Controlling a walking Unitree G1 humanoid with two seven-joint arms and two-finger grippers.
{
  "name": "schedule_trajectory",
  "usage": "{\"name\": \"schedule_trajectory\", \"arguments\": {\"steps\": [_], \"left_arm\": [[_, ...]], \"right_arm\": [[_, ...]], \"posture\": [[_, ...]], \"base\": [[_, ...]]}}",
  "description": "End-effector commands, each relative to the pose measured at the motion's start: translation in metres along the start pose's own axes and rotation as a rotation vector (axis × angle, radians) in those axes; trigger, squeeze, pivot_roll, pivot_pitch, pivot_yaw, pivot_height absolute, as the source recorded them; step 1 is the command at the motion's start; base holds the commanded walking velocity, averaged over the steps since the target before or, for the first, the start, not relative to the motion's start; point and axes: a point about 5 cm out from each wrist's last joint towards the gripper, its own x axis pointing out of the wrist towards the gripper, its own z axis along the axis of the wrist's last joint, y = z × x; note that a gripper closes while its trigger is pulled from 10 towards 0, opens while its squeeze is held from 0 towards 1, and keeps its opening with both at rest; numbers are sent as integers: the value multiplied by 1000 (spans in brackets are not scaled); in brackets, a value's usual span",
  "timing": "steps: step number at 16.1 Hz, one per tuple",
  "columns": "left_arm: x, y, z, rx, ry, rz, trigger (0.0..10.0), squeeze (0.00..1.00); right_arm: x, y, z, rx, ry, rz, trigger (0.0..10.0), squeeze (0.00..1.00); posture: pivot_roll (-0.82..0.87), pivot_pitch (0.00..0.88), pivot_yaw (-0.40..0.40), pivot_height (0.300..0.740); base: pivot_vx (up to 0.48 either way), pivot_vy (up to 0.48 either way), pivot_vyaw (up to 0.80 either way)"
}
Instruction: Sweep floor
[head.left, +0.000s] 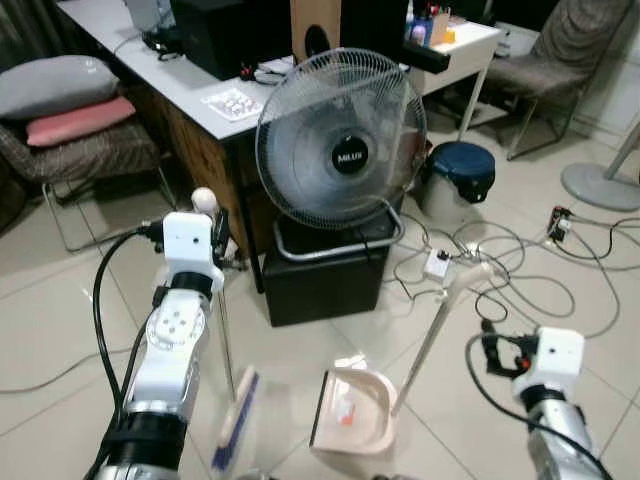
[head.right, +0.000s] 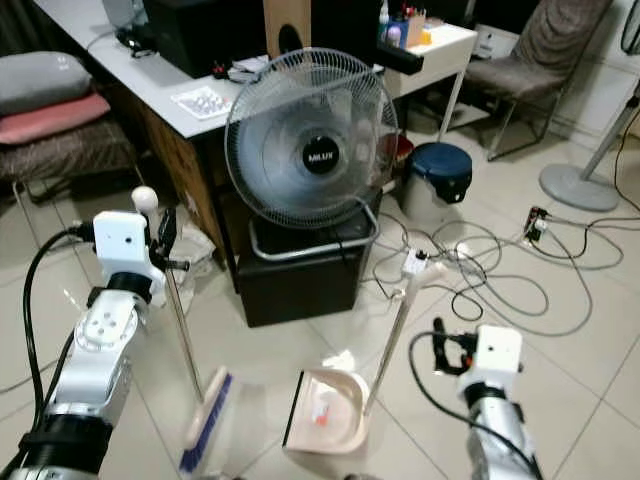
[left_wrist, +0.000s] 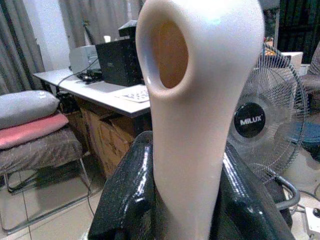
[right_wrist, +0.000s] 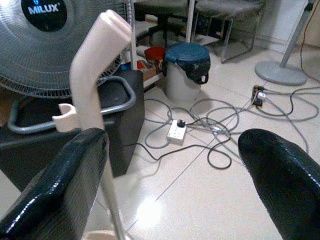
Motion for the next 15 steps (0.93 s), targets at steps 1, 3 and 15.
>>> {"name": "schedule_trajectory", "arguments": {"steps": [1, 3, 15], "left_arm": [[1, 2, 10, 21, -47, 3, 10000, 0], [1, 6, 15, 37, -67, 11, 10000, 0], [-10, -11, 25, 42, -40, -155, 10000, 0]], "right_arm": [[2, 0, 3, -11, -26, 13, 10000, 1000], [13, 8, 22, -37, -108, 108, 10000, 1000], [-14, 77, 47, 77, -200, 358, 10000, 0]], "posture": [[-56, 37, 54, 740], [-27, 57, 65, 740], [-57, 87, 113, 740]], "base": [[0, 0, 0], [0, 0, 0], [0, 0, 0]]}}
